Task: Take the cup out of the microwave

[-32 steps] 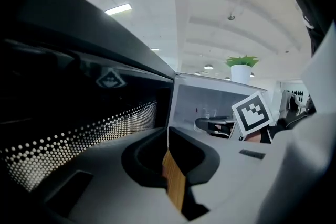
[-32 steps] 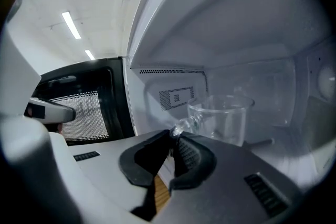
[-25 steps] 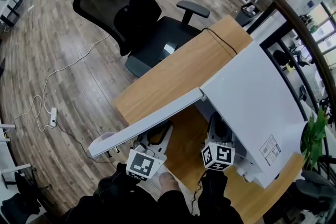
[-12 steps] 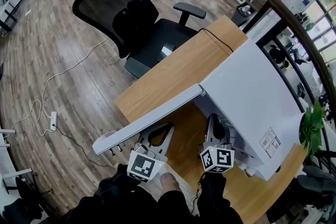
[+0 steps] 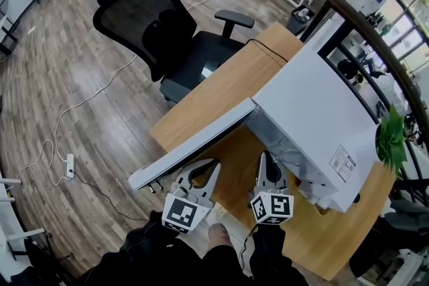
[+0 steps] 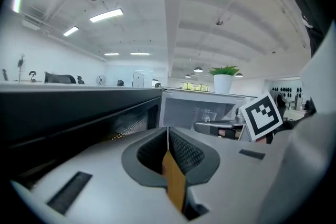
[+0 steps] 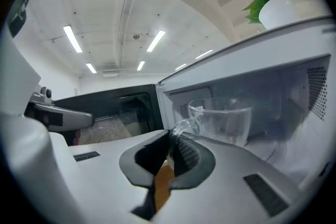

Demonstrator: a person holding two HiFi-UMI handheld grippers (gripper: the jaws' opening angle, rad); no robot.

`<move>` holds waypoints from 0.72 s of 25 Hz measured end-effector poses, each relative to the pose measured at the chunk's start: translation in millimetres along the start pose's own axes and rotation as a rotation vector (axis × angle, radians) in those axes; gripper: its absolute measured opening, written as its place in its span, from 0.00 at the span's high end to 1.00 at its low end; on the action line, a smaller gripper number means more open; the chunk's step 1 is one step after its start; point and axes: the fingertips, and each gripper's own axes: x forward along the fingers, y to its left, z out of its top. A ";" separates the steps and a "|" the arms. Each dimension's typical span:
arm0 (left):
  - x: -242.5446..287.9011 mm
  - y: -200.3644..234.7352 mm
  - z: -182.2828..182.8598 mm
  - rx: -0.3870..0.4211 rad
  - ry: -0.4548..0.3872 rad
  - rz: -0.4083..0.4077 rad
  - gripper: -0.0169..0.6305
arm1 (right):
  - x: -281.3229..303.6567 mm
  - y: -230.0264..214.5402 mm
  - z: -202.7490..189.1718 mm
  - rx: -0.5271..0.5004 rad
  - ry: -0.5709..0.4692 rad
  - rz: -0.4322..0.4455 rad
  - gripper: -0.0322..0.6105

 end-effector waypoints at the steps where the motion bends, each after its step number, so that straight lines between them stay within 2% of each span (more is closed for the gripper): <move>1: -3.4 -1.6 0.4 0.004 0.000 -0.005 0.93 | -4.6 2.5 -0.2 0.004 -0.002 -0.004 0.92; 10: -37.1 -20.2 17.9 0.063 -0.011 -0.059 0.93 | -50.6 28.4 8.5 0.032 -0.040 -0.041 0.92; 15: -53.5 -35.9 39.0 0.092 -0.067 -0.091 0.93 | -81.0 35.3 20.7 0.028 -0.062 -0.074 0.92; 18: -65.4 -47.8 49.5 0.107 -0.062 -0.118 0.93 | -103.5 38.2 32.0 0.015 -0.078 -0.098 0.92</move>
